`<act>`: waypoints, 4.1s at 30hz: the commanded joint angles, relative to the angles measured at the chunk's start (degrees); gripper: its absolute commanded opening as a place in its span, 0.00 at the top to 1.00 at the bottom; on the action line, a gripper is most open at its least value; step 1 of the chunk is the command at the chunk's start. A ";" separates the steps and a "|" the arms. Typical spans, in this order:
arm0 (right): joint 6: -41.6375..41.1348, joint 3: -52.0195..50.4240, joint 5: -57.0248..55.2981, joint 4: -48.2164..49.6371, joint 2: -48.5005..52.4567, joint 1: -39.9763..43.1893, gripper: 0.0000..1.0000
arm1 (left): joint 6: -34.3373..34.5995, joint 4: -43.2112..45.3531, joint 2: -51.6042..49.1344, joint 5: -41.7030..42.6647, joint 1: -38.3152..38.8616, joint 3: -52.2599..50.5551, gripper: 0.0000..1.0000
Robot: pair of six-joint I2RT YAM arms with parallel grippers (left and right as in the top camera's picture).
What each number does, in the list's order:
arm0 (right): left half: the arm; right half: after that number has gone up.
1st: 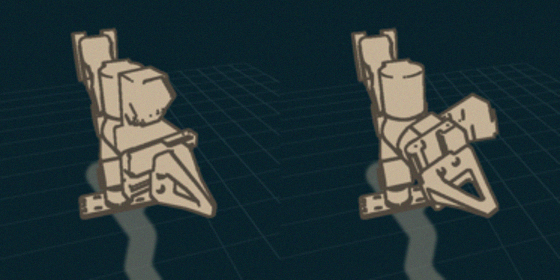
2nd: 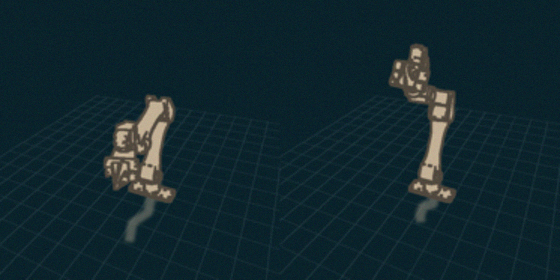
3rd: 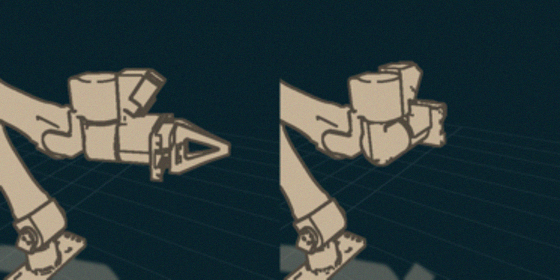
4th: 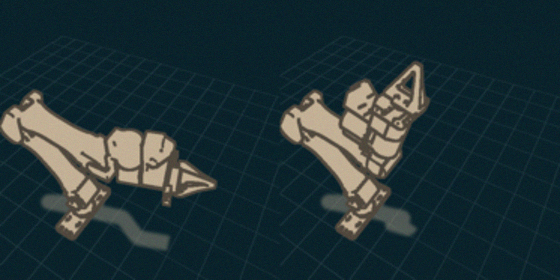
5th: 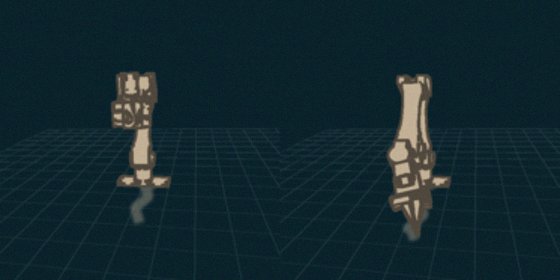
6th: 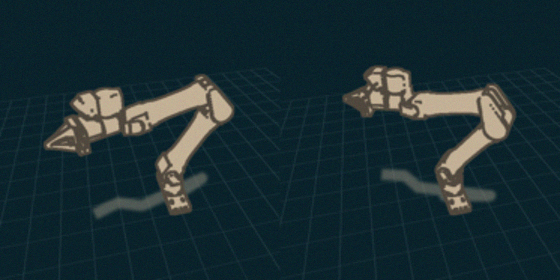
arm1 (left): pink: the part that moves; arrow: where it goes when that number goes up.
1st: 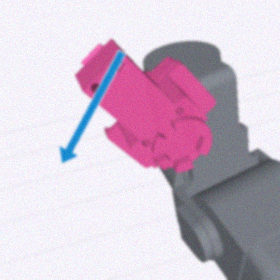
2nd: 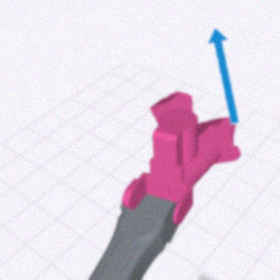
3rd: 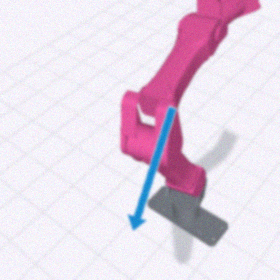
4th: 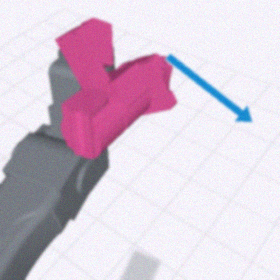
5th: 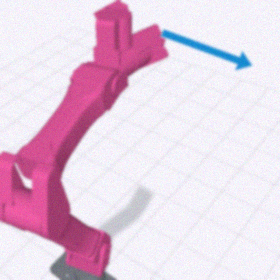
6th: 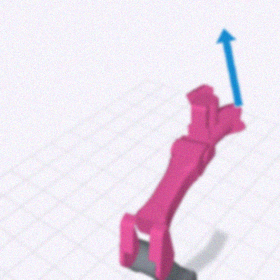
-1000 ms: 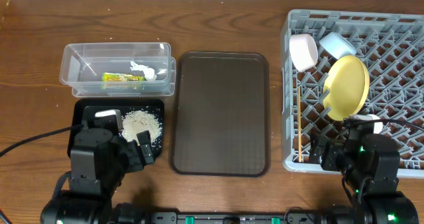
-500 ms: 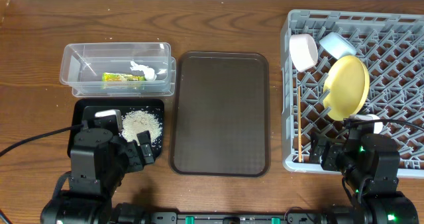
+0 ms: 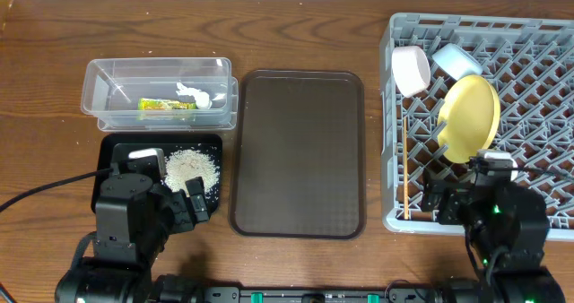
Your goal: Sort waste into correct bins and load items into the dishwasher rack
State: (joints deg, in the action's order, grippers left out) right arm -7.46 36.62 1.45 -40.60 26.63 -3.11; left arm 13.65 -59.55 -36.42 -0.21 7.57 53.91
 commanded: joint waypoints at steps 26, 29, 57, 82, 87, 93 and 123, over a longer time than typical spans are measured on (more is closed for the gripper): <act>3.89 -36.30 2.36 36.63 -26.08 0.48 0.01 | 0.13 0.02 0.20 -0.42 0.13 -0.55 0.02; 3.89 -36.30 2.36 36.59 -25.94 0.48 0.01 | 0.11 0.02 0.20 -0.44 0.13 -0.55 0.02; 3.89 -36.30 2.38 36.61 -25.92 0.46 0.01 | 0.11 0.02 0.20 -0.44 0.11 -0.55 0.02; 3.89 -36.30 2.38 36.59 -25.92 0.48 0.01 | 0.11 0.02 0.20 -0.44 0.13 -0.55 0.02; 3.89 -36.30 2.38 36.61 -25.92 0.48 0.01 | 0.07 -0.09 0.85 -0.46 0.13 -0.55 0.02; 3.89 -36.30 2.38 36.61 -25.92 0.48 0.01 | -2.73 4.15 6.12 -1.03 -2.14 -5.03 0.02; 3.89 -36.30 2.38 36.61 -25.92 0.46 0.01 | -14.67 55.80 36.28 4.09 -6.64 -53.68 0.02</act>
State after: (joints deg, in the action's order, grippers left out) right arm -4.25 0.38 3.22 -3.79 0.89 -3.11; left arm 1.52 -1.04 -0.60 2.92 1.21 0.71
